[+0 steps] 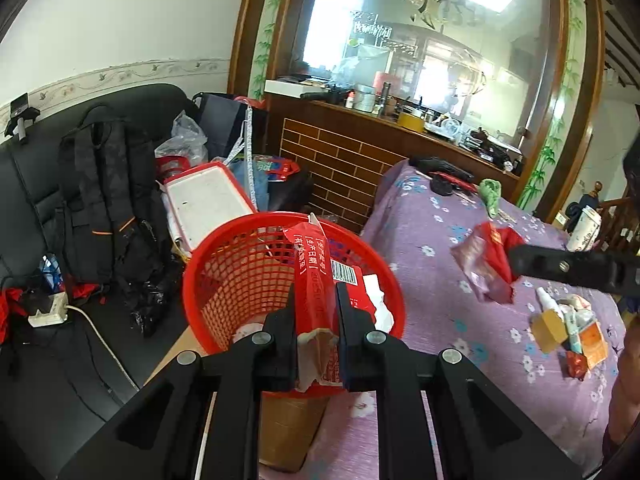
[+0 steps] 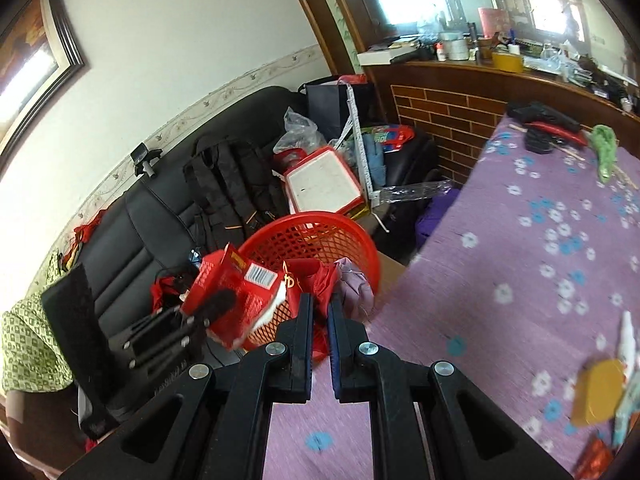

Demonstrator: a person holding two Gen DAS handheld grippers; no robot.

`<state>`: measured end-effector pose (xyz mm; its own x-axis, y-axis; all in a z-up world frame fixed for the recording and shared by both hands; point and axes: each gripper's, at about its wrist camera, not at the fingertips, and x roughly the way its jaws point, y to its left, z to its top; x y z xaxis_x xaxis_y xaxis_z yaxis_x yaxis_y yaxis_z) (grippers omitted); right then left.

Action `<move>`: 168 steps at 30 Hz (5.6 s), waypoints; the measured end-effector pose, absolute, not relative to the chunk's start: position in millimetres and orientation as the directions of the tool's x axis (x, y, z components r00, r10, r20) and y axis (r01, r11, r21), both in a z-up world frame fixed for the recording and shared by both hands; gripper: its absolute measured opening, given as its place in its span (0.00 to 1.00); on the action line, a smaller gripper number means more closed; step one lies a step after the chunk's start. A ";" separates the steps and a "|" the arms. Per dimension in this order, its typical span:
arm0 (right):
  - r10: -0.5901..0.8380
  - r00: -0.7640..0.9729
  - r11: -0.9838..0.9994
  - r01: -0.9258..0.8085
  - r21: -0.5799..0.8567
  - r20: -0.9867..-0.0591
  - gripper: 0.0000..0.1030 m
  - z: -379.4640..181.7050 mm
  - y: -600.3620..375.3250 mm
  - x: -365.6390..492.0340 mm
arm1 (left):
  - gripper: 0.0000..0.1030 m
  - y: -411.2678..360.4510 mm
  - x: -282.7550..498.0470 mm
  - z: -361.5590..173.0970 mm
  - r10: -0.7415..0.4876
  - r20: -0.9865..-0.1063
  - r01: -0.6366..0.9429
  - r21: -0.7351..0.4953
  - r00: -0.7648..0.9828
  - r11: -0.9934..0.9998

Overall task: Collect trash
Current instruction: 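Open both tools to drop the items into the red basket, then move both open tools back to the trash pile, then grasp the orange box with the right tool and lift it, then grasp the red-brown snack wrapper with the left tool while the right tool holds the orange box, then lift the snack wrapper with the left tool while the right tool holds the orange box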

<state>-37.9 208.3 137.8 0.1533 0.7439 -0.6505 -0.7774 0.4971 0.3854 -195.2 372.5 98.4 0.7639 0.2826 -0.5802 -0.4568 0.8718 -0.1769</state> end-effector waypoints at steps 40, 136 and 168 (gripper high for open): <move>0.671 0.355 0.699 -0.596 0.395 -0.651 0.30 105.6 -17.5 -22.4 | 0.55 221.6 -138.9 93.0 0.064 -0.601 -0.194 -0.154 0.797 0.969; 0.577 0.467 0.801 -0.481 0.356 -0.670 0.24 67.3 -140.2 -54.5 | 0.30 64.6 -107.1 55.5 -0.200 -0.638 0.140 -0.144 0.744 0.980; 0.554 0.437 0.805 -0.500 0.320 -0.709 0.24 62.6 -106.8 -56.3 | 0.30 96.3 -112.8 50.6 -0.013 -0.651 -0.016 -0.039 0.759 0.999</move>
<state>-56.3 -106.8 62.6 0.4372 0.5536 -0.7088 -0.4998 0.8048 0.3202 -112.8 96.3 50.6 0.7593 -0.0132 -0.6506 -0.0156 0.9991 -0.0386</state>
